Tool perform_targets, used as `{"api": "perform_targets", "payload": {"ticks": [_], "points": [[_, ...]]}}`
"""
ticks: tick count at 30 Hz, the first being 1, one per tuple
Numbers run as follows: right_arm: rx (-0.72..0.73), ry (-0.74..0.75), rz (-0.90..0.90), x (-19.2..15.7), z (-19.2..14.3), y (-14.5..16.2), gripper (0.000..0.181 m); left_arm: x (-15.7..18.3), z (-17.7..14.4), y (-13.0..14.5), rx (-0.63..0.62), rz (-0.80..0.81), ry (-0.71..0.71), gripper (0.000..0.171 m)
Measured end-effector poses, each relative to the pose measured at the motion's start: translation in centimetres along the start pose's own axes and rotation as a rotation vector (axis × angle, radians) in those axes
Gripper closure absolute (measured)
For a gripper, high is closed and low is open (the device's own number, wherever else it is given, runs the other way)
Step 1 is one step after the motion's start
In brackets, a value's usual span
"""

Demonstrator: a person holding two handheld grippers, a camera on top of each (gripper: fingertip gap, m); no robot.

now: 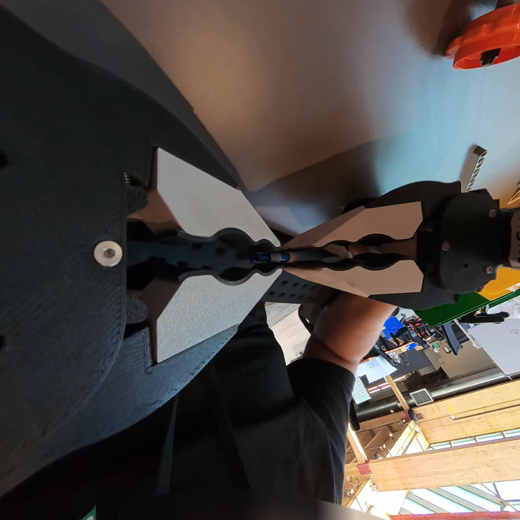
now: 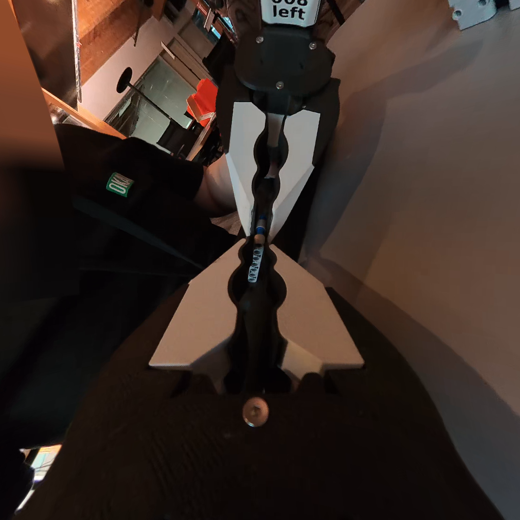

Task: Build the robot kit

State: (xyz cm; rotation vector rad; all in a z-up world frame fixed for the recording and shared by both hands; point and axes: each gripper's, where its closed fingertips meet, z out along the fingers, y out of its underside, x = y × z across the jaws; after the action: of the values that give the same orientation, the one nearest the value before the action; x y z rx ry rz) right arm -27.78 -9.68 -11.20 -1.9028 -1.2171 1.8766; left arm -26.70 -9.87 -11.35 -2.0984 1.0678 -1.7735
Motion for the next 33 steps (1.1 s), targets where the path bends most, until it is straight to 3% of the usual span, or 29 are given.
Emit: {"api": "perform_targets", "payload": {"ticks": [11,18,33], "points": [[-0.018,-0.014,-0.003,0.1,0.0,0.0,0.178,-0.1,0.1,-0.1,0.007,-0.006,-0.001,0.166],[0.093,-0.004,0.024,0.5,-0.8,-1.4,0.177,-0.3,-0.7,-1.7,0.121,-0.055,0.014,0.166],[0.103,0.0,0.028,0.5,-0.9,-1.4,0.176,0.0,-0.8,-1.9,0.129,-0.055,0.035,0.16]]}}
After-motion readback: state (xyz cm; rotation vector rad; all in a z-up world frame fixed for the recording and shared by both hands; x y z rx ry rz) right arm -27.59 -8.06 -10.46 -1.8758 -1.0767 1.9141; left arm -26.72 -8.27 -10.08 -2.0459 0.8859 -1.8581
